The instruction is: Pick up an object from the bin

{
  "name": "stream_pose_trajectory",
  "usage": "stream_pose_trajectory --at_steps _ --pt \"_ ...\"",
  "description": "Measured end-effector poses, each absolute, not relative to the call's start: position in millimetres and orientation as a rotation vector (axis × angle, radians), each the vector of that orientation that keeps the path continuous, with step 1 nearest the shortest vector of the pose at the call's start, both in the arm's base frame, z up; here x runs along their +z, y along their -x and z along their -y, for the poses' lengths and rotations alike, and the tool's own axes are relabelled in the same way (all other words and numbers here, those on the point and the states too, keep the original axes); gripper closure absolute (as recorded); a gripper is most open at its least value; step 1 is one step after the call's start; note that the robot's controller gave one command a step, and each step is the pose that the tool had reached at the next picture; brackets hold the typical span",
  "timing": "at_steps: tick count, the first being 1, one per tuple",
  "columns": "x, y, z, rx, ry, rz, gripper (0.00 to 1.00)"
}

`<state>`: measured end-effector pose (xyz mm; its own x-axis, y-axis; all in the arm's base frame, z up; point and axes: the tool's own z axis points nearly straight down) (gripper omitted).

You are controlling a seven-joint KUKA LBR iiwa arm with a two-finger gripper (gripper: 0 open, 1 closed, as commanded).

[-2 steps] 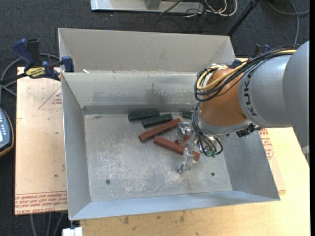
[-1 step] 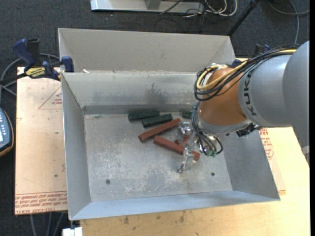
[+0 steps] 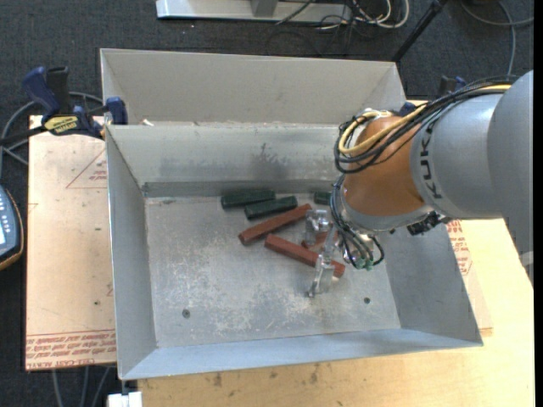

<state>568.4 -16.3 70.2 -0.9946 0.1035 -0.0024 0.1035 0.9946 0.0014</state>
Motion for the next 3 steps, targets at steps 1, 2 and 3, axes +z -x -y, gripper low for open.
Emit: stream_pose_trajectory --at_steps 1,2,3 --pt "70.5 -569.0 16.2 0.002 -0.162 -3.135 0.0" --pt "73.7 -571.6 16.5 0.001 -0.161 -3.128 1.0" --pt "85.1 -573.1 16.4 0.002 -0.16 -3.132 1.0"
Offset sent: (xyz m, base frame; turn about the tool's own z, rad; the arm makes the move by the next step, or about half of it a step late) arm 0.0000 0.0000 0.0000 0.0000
